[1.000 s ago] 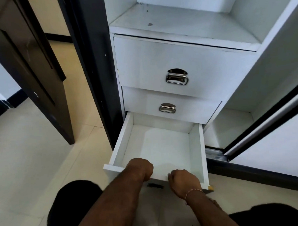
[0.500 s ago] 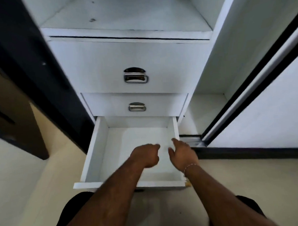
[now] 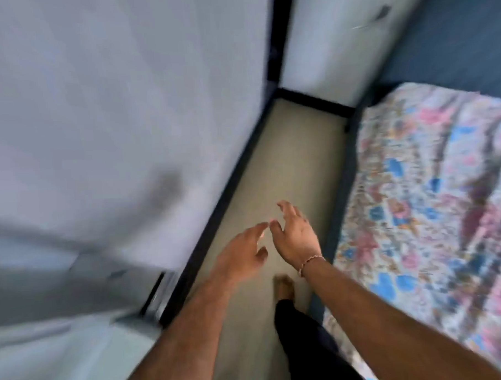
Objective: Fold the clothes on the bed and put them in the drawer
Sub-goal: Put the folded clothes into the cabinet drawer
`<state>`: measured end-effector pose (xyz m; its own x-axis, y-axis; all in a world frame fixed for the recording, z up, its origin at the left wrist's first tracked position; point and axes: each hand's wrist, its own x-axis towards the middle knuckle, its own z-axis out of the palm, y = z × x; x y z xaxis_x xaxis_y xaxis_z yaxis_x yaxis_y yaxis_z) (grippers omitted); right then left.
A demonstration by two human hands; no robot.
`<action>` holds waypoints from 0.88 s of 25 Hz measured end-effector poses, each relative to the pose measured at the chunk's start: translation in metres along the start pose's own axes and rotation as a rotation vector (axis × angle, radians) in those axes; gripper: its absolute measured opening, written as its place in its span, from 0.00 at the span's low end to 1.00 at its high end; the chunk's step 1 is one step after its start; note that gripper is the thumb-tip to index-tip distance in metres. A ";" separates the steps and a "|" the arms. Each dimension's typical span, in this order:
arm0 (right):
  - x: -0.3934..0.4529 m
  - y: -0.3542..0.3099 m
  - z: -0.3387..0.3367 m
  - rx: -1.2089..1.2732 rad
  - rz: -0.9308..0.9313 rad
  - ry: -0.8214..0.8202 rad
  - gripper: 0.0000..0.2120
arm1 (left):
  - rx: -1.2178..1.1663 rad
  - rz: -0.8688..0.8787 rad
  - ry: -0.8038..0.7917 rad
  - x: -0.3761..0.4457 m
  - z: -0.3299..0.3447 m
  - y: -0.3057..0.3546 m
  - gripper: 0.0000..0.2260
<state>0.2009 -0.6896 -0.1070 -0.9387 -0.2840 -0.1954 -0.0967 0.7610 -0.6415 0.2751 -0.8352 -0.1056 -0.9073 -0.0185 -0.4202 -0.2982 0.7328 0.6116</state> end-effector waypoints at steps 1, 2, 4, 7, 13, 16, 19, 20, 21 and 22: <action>0.022 0.027 -0.040 0.030 0.070 0.069 0.22 | 0.029 0.065 -0.035 0.045 -0.005 0.047 0.29; 0.039 0.049 -0.070 0.053 0.129 0.107 0.22 | 0.047 0.103 -0.052 0.083 -0.008 0.082 0.29; 0.066 0.110 -0.138 0.081 0.265 0.170 0.23 | 0.090 0.206 -0.096 0.163 -0.004 0.164 0.28; 0.093 0.198 -0.241 0.109 0.451 0.310 0.23 | 0.120 0.307 -0.241 0.261 0.017 0.290 0.27; 0.100 0.318 -0.398 0.181 0.771 0.652 0.23 | 0.204 0.554 -0.541 0.378 0.092 0.497 0.22; 0.109 0.357 -0.450 0.203 0.883 0.793 0.23 | 0.218 0.662 -0.625 0.421 0.130 0.572 0.19; 0.127 0.386 -0.489 0.252 0.958 0.950 0.23 | 0.169 0.709 -0.614 0.470 0.156 0.633 0.16; 0.135 0.394 -0.502 0.272 1.000 0.992 0.23 | 0.130 0.697 -0.645 0.487 0.162 0.651 0.15; 0.146 0.404 -0.517 0.288 1.049 1.018 0.23 | 0.101 0.682 -0.689 0.504 0.166 0.668 0.13; 0.158 0.412 -0.532 0.304 1.101 1.035 0.24 | 0.092 0.666 -0.735 0.521 0.167 0.683 0.12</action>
<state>-0.1636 -0.1107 -0.0070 -0.3213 0.9338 -0.1572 0.7239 0.1352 -0.6765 -0.3515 -0.2306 -0.0183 -0.4627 0.8187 -0.3400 0.2570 0.4909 0.8325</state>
